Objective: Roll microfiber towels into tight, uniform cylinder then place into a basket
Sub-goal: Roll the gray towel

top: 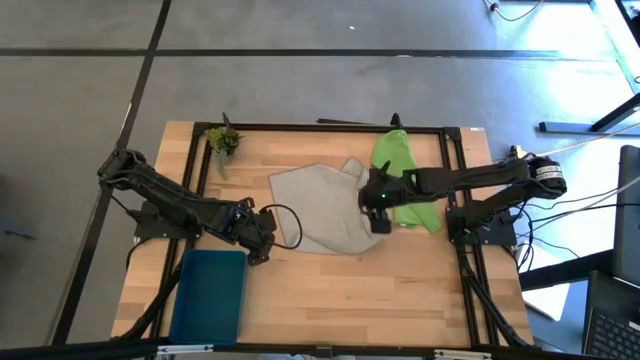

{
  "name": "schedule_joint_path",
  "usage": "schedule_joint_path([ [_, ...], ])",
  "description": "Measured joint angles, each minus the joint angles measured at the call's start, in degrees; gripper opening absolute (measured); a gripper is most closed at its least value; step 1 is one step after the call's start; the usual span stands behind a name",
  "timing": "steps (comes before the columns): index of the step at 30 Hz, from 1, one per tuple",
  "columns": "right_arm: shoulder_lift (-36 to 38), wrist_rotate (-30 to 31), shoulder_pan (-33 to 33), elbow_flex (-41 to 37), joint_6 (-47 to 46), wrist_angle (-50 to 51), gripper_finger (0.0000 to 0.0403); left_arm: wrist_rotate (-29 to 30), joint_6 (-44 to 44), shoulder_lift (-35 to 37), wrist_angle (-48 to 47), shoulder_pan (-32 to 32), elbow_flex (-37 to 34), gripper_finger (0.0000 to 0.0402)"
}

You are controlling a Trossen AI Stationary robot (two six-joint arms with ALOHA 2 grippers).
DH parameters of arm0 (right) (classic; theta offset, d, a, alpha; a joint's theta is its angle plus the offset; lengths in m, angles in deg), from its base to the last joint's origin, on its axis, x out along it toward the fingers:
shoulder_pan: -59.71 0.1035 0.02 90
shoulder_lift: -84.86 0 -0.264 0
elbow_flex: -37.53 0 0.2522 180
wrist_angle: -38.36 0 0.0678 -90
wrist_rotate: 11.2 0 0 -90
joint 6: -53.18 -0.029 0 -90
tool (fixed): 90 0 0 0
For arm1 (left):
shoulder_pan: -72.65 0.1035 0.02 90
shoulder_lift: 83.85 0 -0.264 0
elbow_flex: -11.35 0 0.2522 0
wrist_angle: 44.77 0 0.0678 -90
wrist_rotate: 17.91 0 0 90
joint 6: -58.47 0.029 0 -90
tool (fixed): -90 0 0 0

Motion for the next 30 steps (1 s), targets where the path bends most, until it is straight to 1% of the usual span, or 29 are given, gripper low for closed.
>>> schedule_joint_path([
  [1,0.01,1.54,-0.77,0.88,-0.34,-0.34,0.0243,0.01,0.00,0.00,0.00,0.00,0.00,0.0000],
  [3,-0.15,2.10,-3.35,1.95,-1.29,-1.83,0.0241,0.07,-0.02,0.00,0.02,0.00,0.00,0.0000],
  [8,-2.12,-2.79,-12.29,2.34,-1.76,-5.44,0.0238,0.53,-0.08,0.00,0.35,0.05,0.02,0.0000],
  [15,-10.17,-2.87,-22.82,2.34,-0.08,-13.01,0.0238,0.92,-0.17,0.00,0.83,0.27,0.02,0.0000],
  [17,-12.74,-2.89,-25.27,2.34,-0.05,-13.37,0.0238,1.03,-0.17,0.00,1.18,0.33,0.02,0.0000],
  [19,-15.64,-3.29,-27.20,2.78,0.07,-13.03,0.0238,1.03,-0.17,0.00,1.71,0.33,0.02,0.0000],
  [25,-23.06,-8.78,-31.11,7.36,1.41,-11.61,0.0238,1.42,-0.17,0.00,2.25,0.33,0.02,0.0000],
  [30,-27.62,-8.77,-32.43,11.66,1.98,-10.57,0.0238,1.49,-0.15,0.00,3.30,0.33,0.02,0.0000],
])
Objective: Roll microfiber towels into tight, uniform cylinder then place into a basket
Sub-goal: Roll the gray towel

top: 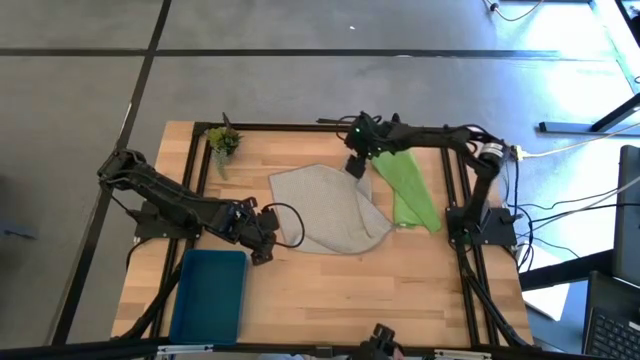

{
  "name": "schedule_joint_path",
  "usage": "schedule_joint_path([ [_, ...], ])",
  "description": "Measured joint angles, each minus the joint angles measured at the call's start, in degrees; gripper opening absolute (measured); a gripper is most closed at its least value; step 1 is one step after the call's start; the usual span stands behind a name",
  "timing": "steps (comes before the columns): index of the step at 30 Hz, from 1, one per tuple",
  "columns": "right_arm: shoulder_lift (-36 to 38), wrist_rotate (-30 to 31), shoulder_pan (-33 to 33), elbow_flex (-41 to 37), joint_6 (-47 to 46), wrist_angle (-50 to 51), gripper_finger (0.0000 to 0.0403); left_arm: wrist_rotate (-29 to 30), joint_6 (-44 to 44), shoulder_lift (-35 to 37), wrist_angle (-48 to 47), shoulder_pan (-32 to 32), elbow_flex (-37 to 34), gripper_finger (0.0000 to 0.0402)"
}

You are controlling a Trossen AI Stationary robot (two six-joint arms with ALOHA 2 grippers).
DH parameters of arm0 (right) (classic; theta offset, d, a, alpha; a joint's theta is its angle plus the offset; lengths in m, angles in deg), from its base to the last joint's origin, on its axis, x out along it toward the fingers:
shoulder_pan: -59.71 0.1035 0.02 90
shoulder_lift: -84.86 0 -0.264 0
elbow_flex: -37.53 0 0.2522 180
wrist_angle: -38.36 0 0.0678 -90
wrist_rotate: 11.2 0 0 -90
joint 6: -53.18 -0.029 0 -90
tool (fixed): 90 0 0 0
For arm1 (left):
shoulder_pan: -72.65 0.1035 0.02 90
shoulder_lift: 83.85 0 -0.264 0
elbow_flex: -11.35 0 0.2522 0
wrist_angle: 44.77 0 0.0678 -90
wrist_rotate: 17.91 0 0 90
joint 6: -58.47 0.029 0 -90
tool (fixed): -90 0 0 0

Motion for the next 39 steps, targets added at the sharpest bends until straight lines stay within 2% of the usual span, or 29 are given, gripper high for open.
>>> schedule_joint_path([
  [7,-4.47,0.26,-0.97,3.23,1.49,3.37,0.0226,0.02,0.00,0.00,0.23,0.00,0.00,0.0000],
  [14,-5.11,0.33,-2.15,3.20,1.40,5.10,0.0212,0.10,0.00,0.00,0.31,0.00,0.00,0.0000],
  [20,-5.22,-1.40,-2.38,3.20,1.50,6.08,0.0184,0.37,-0.24,0.00,0.44,0.00,0.00,0.0000],
  [24,-5.22,-3.91,-2.38,3.20,2.64,6.82,0.0158,0.37,-0.24,0.00,1.05,0.00,0.00,0.0000],
  [30,-5.22,-4.13,-2.38,3.20,2.49,6.78,0.0114,0.35,-0.26,0.00,1.27,0.00,0.00,0.0000],
  [37,-5.22,-4.15,-2.38,3.18,2.51,5.31,0.0019,0.35,-0.24,0.00,1.27,0.00,0.00,0.0000],
  [39,-5.22,-4.14,-2.38,3.18,2.68,4.26,0.0008,0.35,-0.26,0.00,1.27,0.00,0.00,0.0000],
])
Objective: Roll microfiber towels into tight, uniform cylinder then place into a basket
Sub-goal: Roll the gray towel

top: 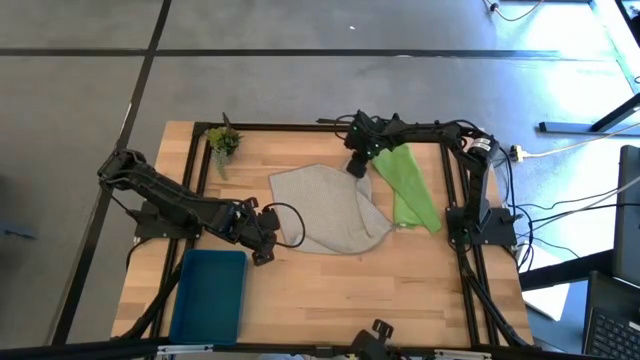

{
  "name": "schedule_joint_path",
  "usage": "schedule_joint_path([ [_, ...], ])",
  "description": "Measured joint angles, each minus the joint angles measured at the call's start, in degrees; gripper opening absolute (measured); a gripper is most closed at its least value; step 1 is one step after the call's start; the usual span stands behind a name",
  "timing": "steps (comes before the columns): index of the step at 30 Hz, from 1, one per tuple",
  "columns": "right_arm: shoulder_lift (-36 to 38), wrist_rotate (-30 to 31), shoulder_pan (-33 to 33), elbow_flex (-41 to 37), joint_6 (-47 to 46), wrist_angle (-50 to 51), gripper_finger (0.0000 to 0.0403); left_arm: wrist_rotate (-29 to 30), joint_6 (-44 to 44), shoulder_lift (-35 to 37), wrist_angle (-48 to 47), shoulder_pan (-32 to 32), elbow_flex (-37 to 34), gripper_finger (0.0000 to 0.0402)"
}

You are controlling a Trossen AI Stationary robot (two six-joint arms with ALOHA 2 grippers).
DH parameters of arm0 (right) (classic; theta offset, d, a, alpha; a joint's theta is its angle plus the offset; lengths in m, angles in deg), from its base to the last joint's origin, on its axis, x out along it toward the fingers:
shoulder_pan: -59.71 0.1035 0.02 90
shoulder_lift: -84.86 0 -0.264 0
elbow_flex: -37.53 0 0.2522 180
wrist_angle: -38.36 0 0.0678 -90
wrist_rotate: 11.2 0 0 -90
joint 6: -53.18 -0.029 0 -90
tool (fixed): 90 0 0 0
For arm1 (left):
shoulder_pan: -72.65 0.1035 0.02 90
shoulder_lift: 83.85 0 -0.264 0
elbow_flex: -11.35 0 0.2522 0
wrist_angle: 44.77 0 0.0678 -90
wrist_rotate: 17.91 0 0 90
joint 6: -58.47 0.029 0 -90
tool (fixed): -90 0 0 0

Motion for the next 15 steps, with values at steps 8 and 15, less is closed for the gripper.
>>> schedule_joint_path([
  [8,-0.02,7.25,-0.34,-0.02,0.76,-2.11,0.0004,0.00,-0.02,0.00,0.00,0.00,0.00,0.0000],
  [15,-0.02,16.13,-1.30,-0.02,0.24,-2.44,0.0003,0.00,-0.02,0.00,0.00,0.00,0.00,0.0000],
])
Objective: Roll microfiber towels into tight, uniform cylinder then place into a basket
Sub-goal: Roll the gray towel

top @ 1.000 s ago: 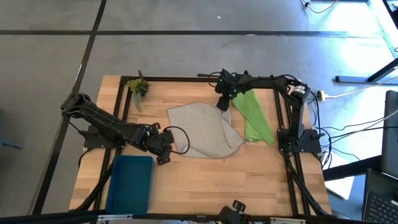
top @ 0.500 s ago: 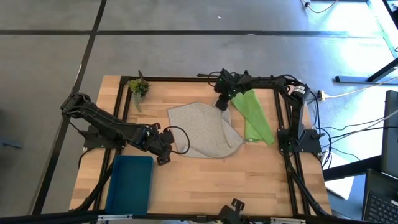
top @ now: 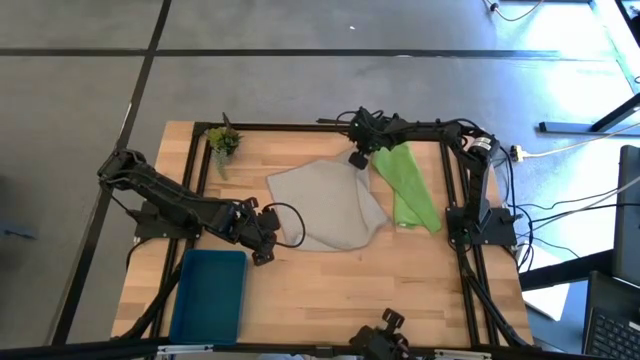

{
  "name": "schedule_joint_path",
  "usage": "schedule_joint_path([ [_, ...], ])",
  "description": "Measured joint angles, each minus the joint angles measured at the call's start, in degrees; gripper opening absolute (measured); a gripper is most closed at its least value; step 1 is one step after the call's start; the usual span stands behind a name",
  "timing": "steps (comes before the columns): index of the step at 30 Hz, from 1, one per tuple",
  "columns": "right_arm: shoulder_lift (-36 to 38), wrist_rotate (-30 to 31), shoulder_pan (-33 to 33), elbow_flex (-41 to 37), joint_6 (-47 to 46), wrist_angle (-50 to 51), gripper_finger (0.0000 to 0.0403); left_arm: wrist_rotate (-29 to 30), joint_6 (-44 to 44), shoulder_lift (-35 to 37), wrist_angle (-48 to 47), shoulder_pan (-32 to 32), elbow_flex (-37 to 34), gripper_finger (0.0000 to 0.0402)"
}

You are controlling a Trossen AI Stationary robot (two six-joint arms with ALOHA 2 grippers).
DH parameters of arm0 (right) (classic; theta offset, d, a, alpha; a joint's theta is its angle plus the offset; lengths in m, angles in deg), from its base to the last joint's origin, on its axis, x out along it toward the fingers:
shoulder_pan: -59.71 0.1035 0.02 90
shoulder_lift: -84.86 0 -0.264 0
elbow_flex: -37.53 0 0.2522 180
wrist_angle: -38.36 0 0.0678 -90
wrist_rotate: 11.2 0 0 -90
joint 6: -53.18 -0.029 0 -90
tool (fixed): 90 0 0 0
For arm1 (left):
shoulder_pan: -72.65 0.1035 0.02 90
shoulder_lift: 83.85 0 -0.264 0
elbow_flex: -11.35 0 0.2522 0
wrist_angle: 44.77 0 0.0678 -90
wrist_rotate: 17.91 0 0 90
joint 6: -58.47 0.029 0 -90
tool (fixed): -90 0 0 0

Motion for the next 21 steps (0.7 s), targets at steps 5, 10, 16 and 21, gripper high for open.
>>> schedule_joint_path([
  [5,0.00,1.79,-0.03,0.00,0.05,-0.02,0.0004,0.04,-0.02,0.00,0.00,0.00,0.00,0.0000],
  [10,0.00,0.37,-0.03,0.00,-0.43,-0.81,0.0026,0.07,-0.06,0.00,0.00,0.00,0.00,0.0000],
  [16,0.00,2.04,-0.03,0.03,-1.71,-1.16,0.0079,0.07,-0.17,0.00,0.00,0.00,0.00,0.0000],
  [21,-0.07,7.36,-0.01,3.88,-1.98,5.41,0.0133,0.09,-0.17,0.00,0.02,0.00,0.00,0.0000],
])
